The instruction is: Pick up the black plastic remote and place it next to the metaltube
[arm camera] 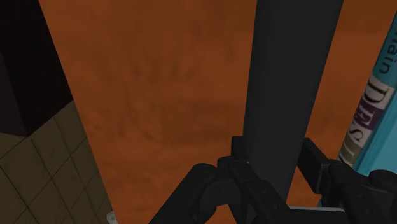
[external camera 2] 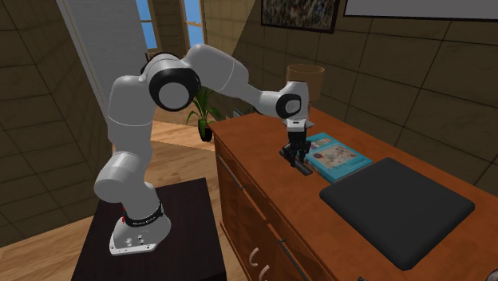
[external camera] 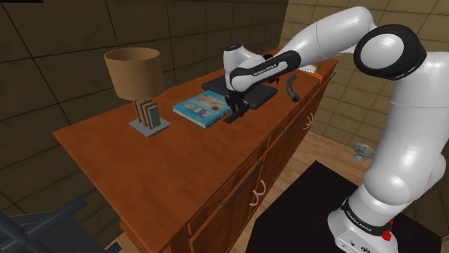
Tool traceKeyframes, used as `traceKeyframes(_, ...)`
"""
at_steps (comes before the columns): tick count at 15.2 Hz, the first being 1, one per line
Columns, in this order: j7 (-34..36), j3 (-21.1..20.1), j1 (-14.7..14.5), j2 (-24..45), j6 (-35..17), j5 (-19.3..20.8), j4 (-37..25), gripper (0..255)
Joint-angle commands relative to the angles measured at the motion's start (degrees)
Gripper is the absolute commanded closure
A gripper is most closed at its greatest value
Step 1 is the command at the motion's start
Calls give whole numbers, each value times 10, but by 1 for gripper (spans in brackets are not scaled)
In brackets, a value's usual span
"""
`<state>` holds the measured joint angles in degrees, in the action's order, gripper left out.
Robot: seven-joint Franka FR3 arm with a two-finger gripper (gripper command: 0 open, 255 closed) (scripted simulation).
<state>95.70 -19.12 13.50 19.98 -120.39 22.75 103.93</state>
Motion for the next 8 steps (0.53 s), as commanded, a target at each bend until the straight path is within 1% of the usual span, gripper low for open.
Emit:
traceKeyframes(1,-5,-2,0,-6,12,-4,-7,255)
traceKeyframes(8,-22,-7,2,-27,55,-19,-33,255)
